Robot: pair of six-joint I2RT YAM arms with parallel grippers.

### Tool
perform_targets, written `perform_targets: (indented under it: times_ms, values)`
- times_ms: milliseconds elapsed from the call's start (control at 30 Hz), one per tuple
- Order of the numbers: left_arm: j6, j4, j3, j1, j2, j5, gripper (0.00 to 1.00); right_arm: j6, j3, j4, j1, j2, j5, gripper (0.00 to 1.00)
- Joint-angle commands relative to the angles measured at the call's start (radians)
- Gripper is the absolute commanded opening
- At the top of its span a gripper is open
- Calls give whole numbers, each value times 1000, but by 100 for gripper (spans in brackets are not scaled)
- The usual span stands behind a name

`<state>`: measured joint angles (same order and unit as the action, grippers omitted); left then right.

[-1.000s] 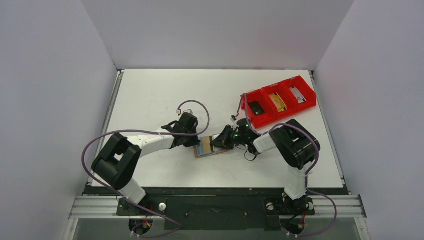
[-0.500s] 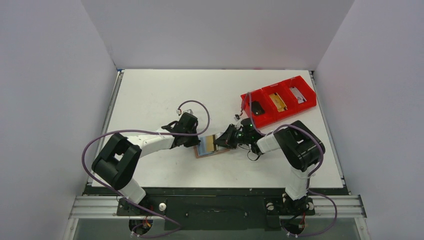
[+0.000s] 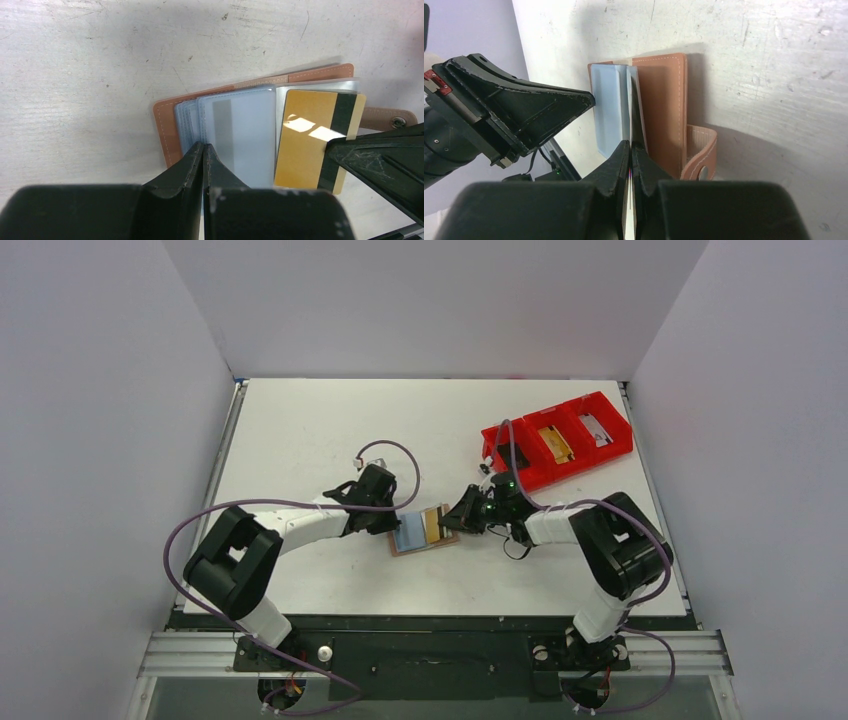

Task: Take the credit cards out of the card holder
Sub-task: Remove the credit card from the card holder, then place the credit card in the storage box.

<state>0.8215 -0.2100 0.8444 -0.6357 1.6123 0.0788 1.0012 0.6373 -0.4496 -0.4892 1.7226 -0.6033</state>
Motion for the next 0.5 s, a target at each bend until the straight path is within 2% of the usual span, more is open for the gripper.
perform_targets:
  times_ms: [0,233,467]
  values:
    - [-50,-137,10,-3,5,16,0,-62,5,70,9,-67,37,0]
    - [-70,-181,102,-8,-36,0,0,-96,46,158,8,-129,42,0]
    - [-90,-221,193,-8,-74,-14,3,-178,113,349,9,-221,100,0]
